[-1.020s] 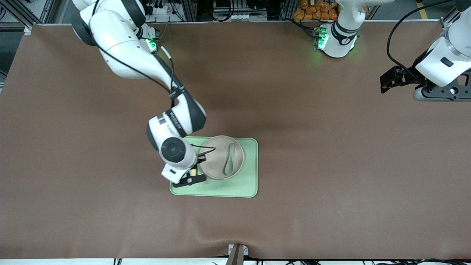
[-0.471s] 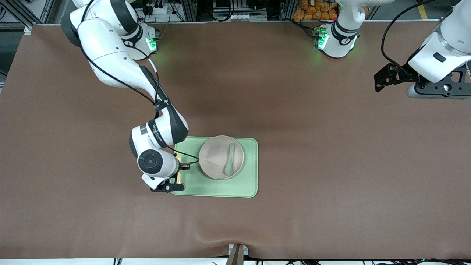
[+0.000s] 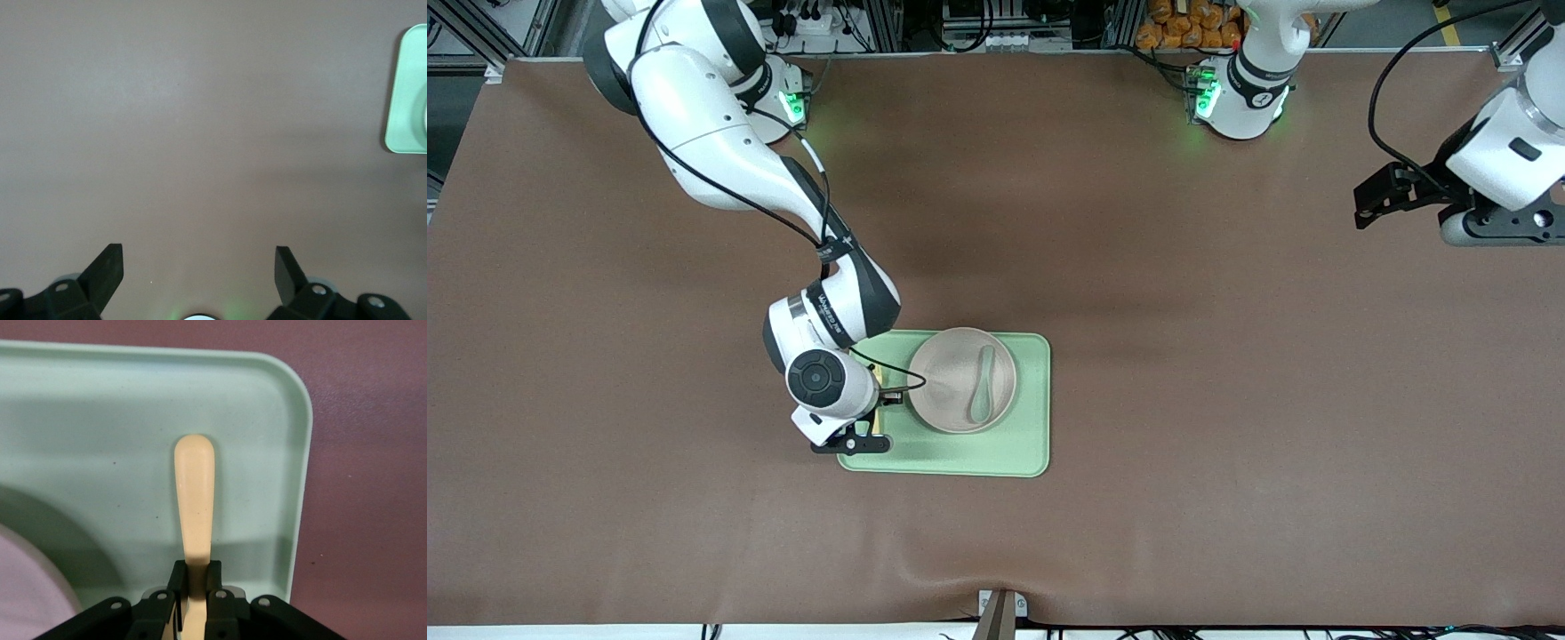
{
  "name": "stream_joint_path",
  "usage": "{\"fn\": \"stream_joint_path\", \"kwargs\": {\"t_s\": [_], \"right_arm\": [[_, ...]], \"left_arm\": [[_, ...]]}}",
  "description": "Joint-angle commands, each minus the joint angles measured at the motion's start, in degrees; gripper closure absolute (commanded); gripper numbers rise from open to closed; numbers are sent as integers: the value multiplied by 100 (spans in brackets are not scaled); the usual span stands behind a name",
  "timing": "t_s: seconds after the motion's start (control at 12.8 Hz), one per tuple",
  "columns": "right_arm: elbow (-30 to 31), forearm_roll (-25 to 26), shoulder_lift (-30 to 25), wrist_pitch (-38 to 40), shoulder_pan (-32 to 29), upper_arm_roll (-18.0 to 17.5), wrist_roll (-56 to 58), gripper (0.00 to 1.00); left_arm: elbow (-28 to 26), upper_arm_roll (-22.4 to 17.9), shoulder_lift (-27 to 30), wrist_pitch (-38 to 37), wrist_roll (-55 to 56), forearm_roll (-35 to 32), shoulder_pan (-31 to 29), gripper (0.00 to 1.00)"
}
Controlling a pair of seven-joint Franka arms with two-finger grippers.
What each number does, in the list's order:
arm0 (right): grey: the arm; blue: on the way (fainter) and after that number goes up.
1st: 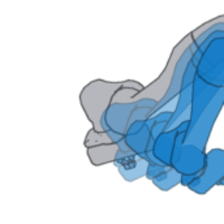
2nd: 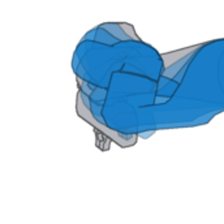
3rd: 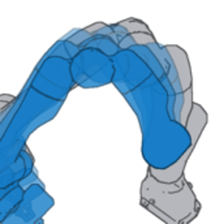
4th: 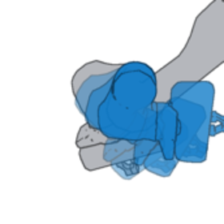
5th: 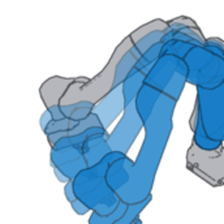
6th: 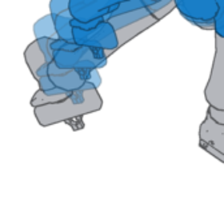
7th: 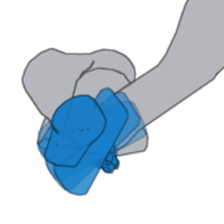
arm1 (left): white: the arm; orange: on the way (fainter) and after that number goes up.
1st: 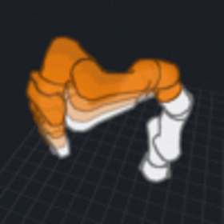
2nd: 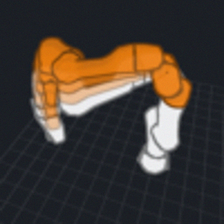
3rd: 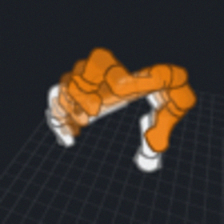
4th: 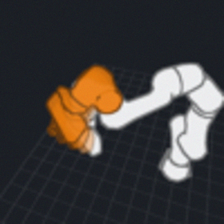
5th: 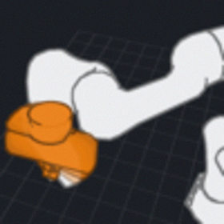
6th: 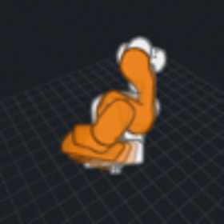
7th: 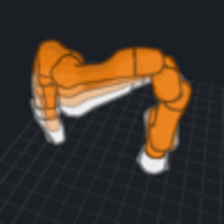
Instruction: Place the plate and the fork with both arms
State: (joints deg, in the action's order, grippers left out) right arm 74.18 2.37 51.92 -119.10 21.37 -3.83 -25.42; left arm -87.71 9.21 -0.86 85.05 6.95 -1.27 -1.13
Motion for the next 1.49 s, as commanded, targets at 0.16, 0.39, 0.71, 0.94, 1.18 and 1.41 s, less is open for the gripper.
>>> {"fn": "stream_joint_path", "kwargs": {"t_s": [0.16, 0.39, 0.71, 0.94, 1.18, 1.41], "right_arm": [[70, -52, -94, -52, -97, -13, -70, 23], [-218, -52, -296, 770, -107, -57, -60, 0], [-783, -69, -804, 1907, -412, -100, -104, 0], [-739, -323, -1516, 2293, -1133, -267, 9, 0], [-765, -744, -2017, 2855, -1712, -381, 362, 0], [-695, -852, -2606, 3322, -2058, -602, 327, 0]], "left_arm": [[79, 37, -90, -32, -27, 345, -247, 0], [87, 63, -72, -32, -342, 417, -283, 0], [114, 116, -72, -32, -335, 364, -239, 0], [114, 117, -72, -32, -343, 276, -239, 0], [114, 108, -72, -32, -352, 293, -256, 0], [114, 99, -63, -23, -352, 294, -256, 0]]}}
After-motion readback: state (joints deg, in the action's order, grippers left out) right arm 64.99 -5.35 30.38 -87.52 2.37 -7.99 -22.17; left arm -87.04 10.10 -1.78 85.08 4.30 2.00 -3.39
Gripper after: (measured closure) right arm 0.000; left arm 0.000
